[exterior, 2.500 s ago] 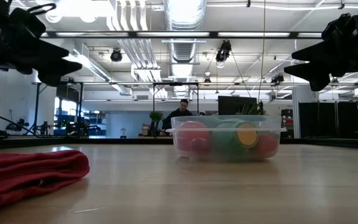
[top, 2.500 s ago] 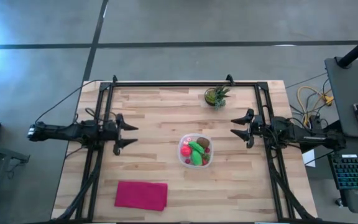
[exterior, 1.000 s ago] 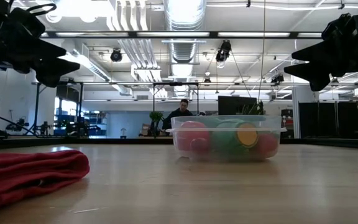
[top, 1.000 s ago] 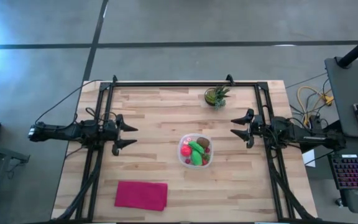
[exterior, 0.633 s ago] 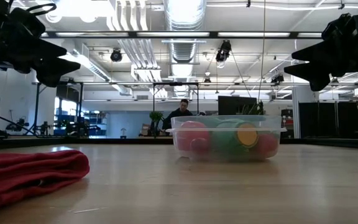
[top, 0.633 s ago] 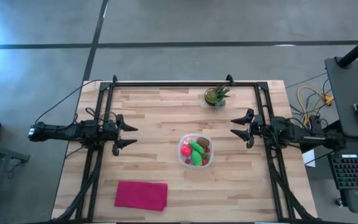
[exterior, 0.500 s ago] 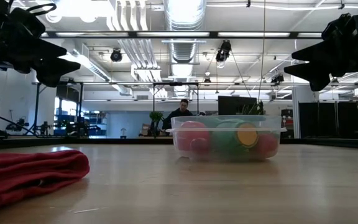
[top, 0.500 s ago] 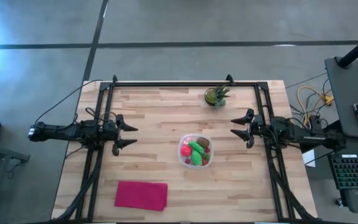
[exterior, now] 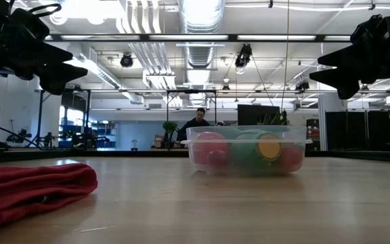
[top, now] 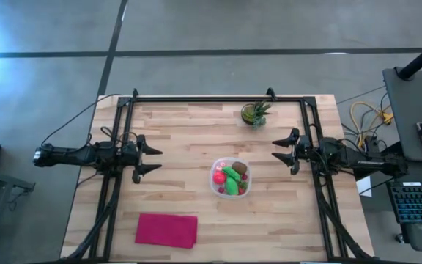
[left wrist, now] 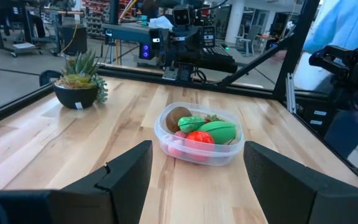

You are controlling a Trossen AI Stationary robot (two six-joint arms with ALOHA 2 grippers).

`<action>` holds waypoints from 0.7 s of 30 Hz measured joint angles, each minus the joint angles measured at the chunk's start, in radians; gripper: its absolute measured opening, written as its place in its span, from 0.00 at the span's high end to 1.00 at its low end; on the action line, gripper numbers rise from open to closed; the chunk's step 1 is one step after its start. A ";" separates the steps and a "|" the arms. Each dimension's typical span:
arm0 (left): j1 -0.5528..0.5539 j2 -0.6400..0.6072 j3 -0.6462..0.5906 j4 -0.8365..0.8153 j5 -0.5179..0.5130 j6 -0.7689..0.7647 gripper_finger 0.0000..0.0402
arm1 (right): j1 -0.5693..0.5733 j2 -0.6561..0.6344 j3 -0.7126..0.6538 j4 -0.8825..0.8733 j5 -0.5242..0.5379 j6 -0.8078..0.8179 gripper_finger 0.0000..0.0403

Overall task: Pick and placing Produce into tupperware
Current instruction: Return to Home Position

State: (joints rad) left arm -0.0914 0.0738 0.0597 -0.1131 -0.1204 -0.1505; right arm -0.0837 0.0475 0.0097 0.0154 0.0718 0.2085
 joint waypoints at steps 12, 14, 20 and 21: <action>0.000 0.005 0.000 0.000 0.000 0.000 0.40 | 0.000 0.000 0.000 0.000 0.000 0.000 0.40; 0.000 0.003 0.000 0.000 0.000 0.000 0.40 | 0.000 0.000 0.000 0.000 0.000 0.000 0.40; 0.000 0.008 0.000 0.000 0.000 0.000 0.40 | 0.000 0.000 0.000 0.000 0.000 0.000 0.40; 0.000 0.009 0.000 0.000 0.000 0.000 0.40 | 0.000 0.000 0.000 0.000 0.000 0.000 0.40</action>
State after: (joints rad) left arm -0.0914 0.0826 0.0596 -0.1131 -0.1200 -0.1504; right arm -0.0834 0.0475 0.0097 0.0154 0.0719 0.2085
